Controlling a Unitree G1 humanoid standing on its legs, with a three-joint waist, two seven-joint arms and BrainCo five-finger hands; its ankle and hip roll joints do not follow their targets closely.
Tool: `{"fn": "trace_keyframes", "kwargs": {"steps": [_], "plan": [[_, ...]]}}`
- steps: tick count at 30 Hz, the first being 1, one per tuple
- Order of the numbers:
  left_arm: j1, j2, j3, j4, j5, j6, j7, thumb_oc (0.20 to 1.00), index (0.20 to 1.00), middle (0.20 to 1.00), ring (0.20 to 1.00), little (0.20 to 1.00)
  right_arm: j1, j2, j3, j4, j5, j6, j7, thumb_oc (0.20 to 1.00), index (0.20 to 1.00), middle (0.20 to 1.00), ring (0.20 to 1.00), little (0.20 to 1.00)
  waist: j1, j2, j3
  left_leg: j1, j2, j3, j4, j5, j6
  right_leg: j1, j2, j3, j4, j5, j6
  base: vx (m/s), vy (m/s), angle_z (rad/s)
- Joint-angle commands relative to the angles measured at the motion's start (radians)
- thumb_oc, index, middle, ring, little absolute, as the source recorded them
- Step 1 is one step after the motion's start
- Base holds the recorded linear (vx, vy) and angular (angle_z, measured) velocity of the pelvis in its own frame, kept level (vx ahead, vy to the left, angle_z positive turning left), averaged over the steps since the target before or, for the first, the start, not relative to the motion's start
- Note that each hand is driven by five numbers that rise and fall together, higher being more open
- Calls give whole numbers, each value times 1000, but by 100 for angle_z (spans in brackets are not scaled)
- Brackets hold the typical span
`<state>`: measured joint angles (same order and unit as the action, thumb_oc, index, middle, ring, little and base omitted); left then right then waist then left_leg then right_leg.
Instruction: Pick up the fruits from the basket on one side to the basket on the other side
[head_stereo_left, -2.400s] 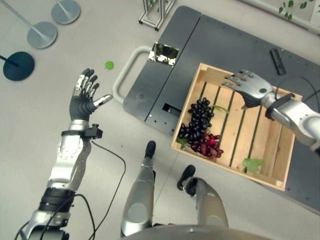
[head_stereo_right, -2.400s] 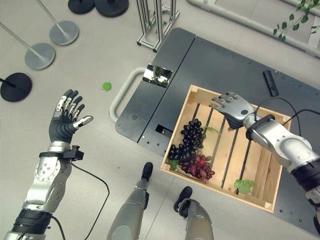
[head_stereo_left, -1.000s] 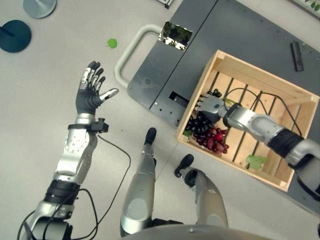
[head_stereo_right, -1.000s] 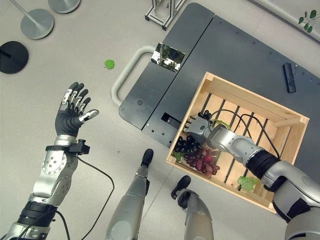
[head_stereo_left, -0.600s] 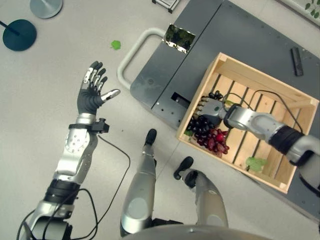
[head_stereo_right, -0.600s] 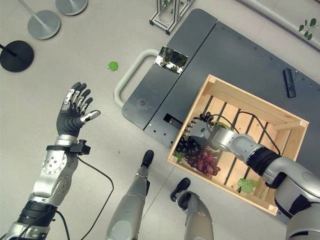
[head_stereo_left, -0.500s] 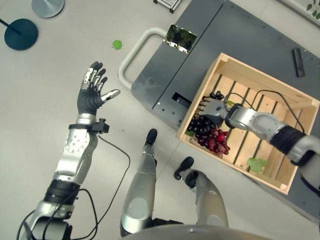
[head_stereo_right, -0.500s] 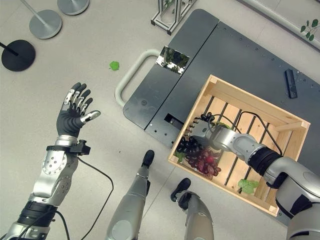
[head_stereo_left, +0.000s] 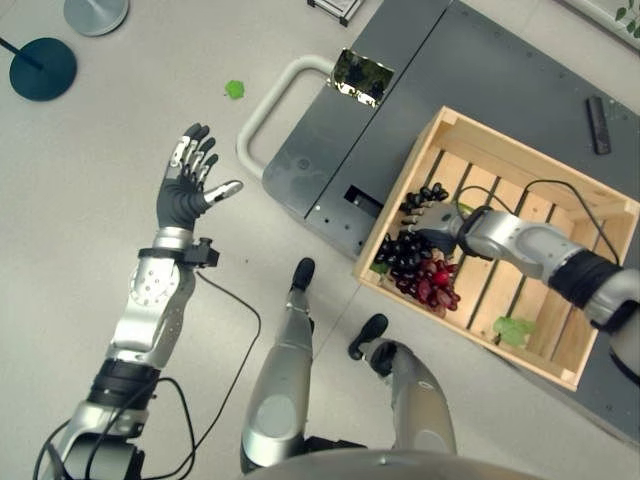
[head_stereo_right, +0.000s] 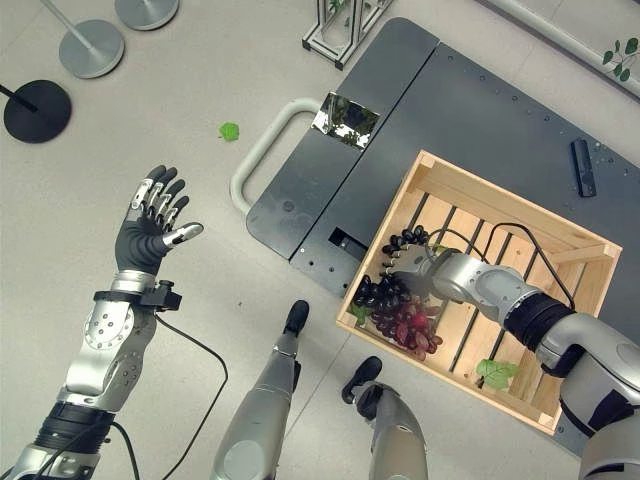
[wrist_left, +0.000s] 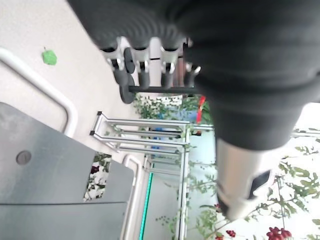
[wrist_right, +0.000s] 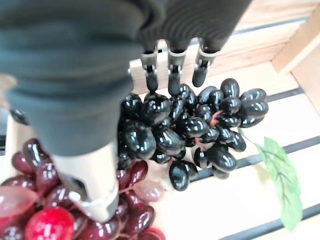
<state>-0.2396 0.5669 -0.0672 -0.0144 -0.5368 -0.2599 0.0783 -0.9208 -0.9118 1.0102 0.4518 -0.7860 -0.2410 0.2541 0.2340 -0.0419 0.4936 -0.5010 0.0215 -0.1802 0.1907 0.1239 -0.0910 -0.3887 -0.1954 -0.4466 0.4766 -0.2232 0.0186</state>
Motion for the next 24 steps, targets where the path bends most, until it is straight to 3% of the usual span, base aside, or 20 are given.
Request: {"fn": "trace_keyframes", "kwargs": {"steps": [1, 2, 3, 6, 8, 9, 10, 11, 13, 14, 16, 24], "plan": [[-10, -6, 24, -61, -15, -36, -8, 1000, 1000, 1000, 1000, 1000, -48, -64, 11, -44, 42, -5, 2, 1000, 1000, 1000, 1000, 1000, -6, -11, 4, 28, -12, -16, 59, -109, 22, 48, -27, 12, -74, 67, 96, 0, 0, 0], [-12, -7, 24, -61, -16, -37, -8, 1000, 1000, 1000, 1000, 1000, -44, -63, 7, -42, 45, -4, -3, 1000, 1000, 1000, 1000, 1000, -7, -10, 4, 27, -12, -16, 60, -109, 22, 47, -27, 12, -72, 66, 96, 0, 0, 0], [-10, -8, 23, -62, -18, -38, -8, 1000, 1000, 1000, 1000, 1000, -40, -60, 1, -43, 52, -3, -3, 740, 740, 740, 740, 740, -7, -10, 4, 28, -12, -15, 60, -110, 22, 47, -28, 13, -71, 65, 96, 0, 0, 0], [-8, -9, 24, -63, -18, -40, -7, 1000, 1000, 1000, 1000, 1000, -30, -58, -9, -49, 56, -2, -8, 200, 200, 200, 200, 200, -7, -11, 3, 28, -13, -14, 61, -113, 24, 49, -28, 16, -69, 64, 96, 0, 0, 0], [-4, -11, 26, -63, -17, -40, -7, 1000, 1000, 1000, 1000, 1000, -25, -55, -16, -51, 48, -2, -16, 200, 200, 200, 200, 200, -7, -10, 2, 29, -14, -12, 62, -115, 26, 49, -29, 19, -67, 63, 97, -34, 18, 0], [-5, -10, 26, -65, -17, -40, -7, 1000, 1000, 1000, 1000, 1000, -24, -53, -19, -51, 48, 0, -18, 200, 200, 200, 200, 200, -5, -6, 6, 18, -16, -8, 62, -90, 32, 41, -33, 5, -71, 87, 89, 0, 0, 0], [-5, -10, 27, -64, -17, -41, -4, 1000, 1000, 1000, 1000, 1000, -20, -50, -22, -51, 46, 1, -20, 200, 200, 200, 200, 200, -8, -11, 2, 28, -14, -12, 62, -116, 27, 46, -30, 19, -65, 63, 99, -77, 36, 0], [-6, -10, 26, -65, -17, -41, -5, 1000, 1000, 1000, 1000, 1000, -20, -50, -24, -50, 46, 1, -20, 200, 200, 200, 200, 200, -5, -8, 6, 17, -16, -8, 62, -91, 32, 39, -34, 6, -69, 86, 90, 0, 0, 0], [-10, -13, 25, -64, -19, -42, 1, 1000, 1000, 1000, 1000, 1000, -7, -48, -38, -49, 41, 3, -28, 200, 200, 200, 200, 200, -10, -11, 1, 25, -14, -14, 56, -109, 27, 40, -29, 19, -62, 64, 99, 2, -3, 3], [-10, -12, 25, -65, -19, -42, 0, 1000, 1000, 1000, 1000, 1000, -7, -48, -39, -48, 41, 4, -28, 200, 200, 200, 200, 200, -7, -8, 5, 15, -16, -11, 57, -86, 31, 33, -33, 7, -65, 85, 90, 83, -59, 5], [-13, -17, 23, -70, -18, -43, 3, 1000, 1000, 1000, 1000, 1000, 1, -52, -47, -55, 36, 4, -36, 200, 200, 200, 200, 200, -9, -12, 1, 28, -15, -18, 49, -106, 24, 40, -30, 17, -59, 60, 98, 43, -32, 3], [-34, -29, 21, -72, -21, -49, 18, 1000, 1000, 1000, 1000, 1000, 36, -52, -91, -44, 34, 14, -73, 200, 200, 200, 200, 200, -5, -3, -5, 21, -22, -30, 29, -87, 17, 41, -34, -6, -56, 55, 97, -1, -3, 0]]}}
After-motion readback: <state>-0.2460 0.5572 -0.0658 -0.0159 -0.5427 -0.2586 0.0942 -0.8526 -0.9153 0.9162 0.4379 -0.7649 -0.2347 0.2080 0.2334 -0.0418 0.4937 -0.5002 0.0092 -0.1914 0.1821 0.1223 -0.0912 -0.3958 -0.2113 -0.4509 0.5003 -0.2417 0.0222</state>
